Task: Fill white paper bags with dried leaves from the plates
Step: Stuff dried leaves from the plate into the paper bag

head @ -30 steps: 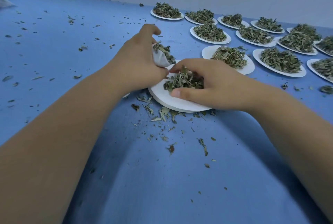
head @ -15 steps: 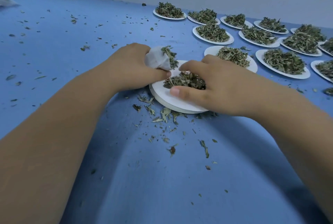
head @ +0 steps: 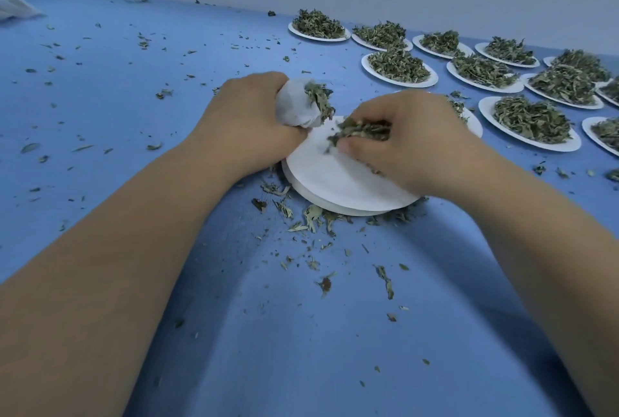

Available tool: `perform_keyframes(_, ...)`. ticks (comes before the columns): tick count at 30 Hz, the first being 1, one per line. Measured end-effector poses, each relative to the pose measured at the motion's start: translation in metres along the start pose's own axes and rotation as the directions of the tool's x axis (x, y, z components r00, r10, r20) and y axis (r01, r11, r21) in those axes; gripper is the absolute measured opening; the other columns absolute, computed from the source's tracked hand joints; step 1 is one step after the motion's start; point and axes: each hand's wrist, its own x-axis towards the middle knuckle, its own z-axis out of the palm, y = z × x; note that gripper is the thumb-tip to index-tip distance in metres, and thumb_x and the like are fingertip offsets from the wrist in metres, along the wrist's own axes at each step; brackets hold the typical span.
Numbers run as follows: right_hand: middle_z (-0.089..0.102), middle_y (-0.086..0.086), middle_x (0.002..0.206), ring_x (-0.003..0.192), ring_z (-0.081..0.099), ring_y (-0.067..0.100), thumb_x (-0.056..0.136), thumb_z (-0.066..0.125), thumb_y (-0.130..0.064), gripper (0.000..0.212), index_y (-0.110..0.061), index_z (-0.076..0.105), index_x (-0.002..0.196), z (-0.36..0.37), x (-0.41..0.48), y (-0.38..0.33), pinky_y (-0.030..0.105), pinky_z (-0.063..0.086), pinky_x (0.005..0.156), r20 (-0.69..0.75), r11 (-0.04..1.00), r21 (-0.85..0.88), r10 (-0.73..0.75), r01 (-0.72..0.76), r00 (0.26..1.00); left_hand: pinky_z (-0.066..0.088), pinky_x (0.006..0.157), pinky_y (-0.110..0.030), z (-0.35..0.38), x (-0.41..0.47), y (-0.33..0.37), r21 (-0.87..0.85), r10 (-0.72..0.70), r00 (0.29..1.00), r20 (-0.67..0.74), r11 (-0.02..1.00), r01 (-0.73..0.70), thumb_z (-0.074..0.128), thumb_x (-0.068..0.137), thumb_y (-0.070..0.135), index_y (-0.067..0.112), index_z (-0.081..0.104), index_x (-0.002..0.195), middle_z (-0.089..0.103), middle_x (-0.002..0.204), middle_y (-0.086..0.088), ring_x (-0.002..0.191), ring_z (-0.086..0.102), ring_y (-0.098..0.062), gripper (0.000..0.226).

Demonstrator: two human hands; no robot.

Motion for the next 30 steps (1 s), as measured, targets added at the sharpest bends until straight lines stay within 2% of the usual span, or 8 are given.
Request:
perform_keyframes(4, 0.068, 0.002, 0.068, 0.049, 0.052, 0.004, 0.091, 0.074, -0.041, 0.018, -0.022, 0.075, 0.089, -0.023, 0.004, 0.005, 0.013, 0.036, 0.044, -0.082, 0.985, 0.168, -0.013, 0.026, 0.997, 0.053, 0.071, -0.049, 0.000, 0.001, 0.000, 0.050, 0.087, 0.996, -0.032, 0.995, -0.085, 0.070, 0.076, 0.024, 0.014, 0.058, 0.094, 0.063, 0.084, -0.005, 0.081, 0.059, -0.028, 0.024)
perform_keyframes(8, 0.072, -0.007, 0.075, 0.061, 0.063, 0.006, 0.088, 0.077, -0.031, 0.008, -0.027, 0.078, 0.095, -0.025, 0.012, -0.013, 0.012, 0.044, 0.050, -0.007, 0.984, 0.141, -0.105, 0.105, 0.994, 0.049, 0.060, -0.041, 0.004, 0.001, 0.000, 0.038, 0.140, 0.989, -0.036, 0.990, -0.139, 0.065, 0.069, 0.033, 0.022, 0.056, 0.087, 0.060, 0.076, 0.002, 0.073, 0.057, -0.020, 0.022)
perform_keyframes(11, 0.072, -0.010, 0.085, 0.053, 0.058, 0.006, 0.083, 0.078, -0.020, 0.019, -0.028, 0.069, 0.098, -0.018, 0.017, -0.018, 0.013, 0.043, 0.046, -0.002, 0.978, 0.174, -0.117, 0.115, 0.993, 0.028, 0.050, -0.031, 0.009, 0.005, -0.001, 0.096, 0.188, 0.982, -0.009, 0.978, -0.186, 0.058, 0.070, 0.033, 0.027, 0.038, 0.070, 0.046, 0.064, 0.006, 0.059, 0.043, -0.007, 0.021)
perform_keyframes(13, 0.072, -0.006, 0.081, 0.047, 0.050, 0.008, 0.080, 0.080, -0.016, 0.024, -0.022, 0.061, 0.094, -0.017, 0.019, -0.016, 0.017, 0.040, 0.041, -0.033, 0.958, 0.270, -0.086, 0.091, 0.996, 0.022, 0.051, -0.029, 0.012, 0.008, -0.001, 0.132, 0.202, 0.979, 0.014, 0.970, -0.203, 0.058, 0.071, 0.032, 0.031, 0.031, 0.067, 0.040, 0.061, 0.008, 0.055, 0.036, -0.005, 0.027)
perform_keyframes(18, 0.068, 0.001, 0.065, 0.047, 0.053, 0.013, 0.075, 0.085, -0.021, 0.012, -0.022, 0.075, 0.080, -0.012, 0.019, -0.012, 0.019, 0.043, 0.046, -0.027, 0.949, 0.300, -0.091, 0.095, 0.995, 0.025, 0.048, -0.029, 0.013, 0.007, 0.000, 0.160, 0.232, 0.973, -0.003, 0.960, -0.229, 0.059, 0.070, 0.037, 0.031, 0.029, 0.066, 0.040, 0.058, 0.006, 0.052, 0.038, -0.007, 0.031)
perform_keyframes(21, 0.073, 0.002, 0.074, 0.059, 0.063, 0.017, 0.082, 0.082, -0.019, 0.012, -0.029, 0.077, 0.084, -0.012, 0.017, -0.008, 0.026, 0.052, 0.056, 0.038, 0.919, 0.384, -0.115, 0.092, 0.993, 0.032, 0.048, -0.033, 0.012, 0.004, 0.002, 0.135, 0.236, 0.972, -0.013, 0.963, -0.232, 0.058, 0.070, 0.035, 0.030, 0.031, 0.066, 0.041, 0.059, 0.005, 0.052, 0.038, -0.007, 0.027)
perform_keyframes(25, 0.077, 0.008, 0.094, 0.092, 0.068, 0.040, 0.091, 0.074, -0.009, 0.027, -0.036, 0.079, 0.093, -0.012, 0.014, -0.004, 0.057, 0.057, 0.084, 0.109, 0.880, 0.463, -0.177, 0.107, 0.978, 0.021, 0.049, -0.028, 0.007, 0.002, 0.005, 0.106, 0.217, 0.975, -0.039, 0.972, -0.212, 0.058, 0.070, 0.028, 0.027, 0.033, 0.065, 0.041, 0.058, 0.005, 0.053, 0.039, -0.009, 0.026)
perform_keyframes(30, 0.077, -0.007, 0.077, 0.068, 0.071, 0.012, 0.080, 0.086, -0.014, 0.019, -0.024, 0.078, 0.092, -0.010, 0.013, 0.001, 0.026, 0.057, 0.064, -0.039, 0.879, 0.455, -0.140, 0.142, 0.989, 0.028, 0.050, -0.028, 0.009, -0.001, 0.013, 0.122, 0.214, 0.977, 0.011, 0.969, -0.214, 0.068, 0.072, 0.022, 0.026, 0.039, 0.066, 0.047, 0.061, 0.006, 0.057, 0.045, -0.009, 0.029)
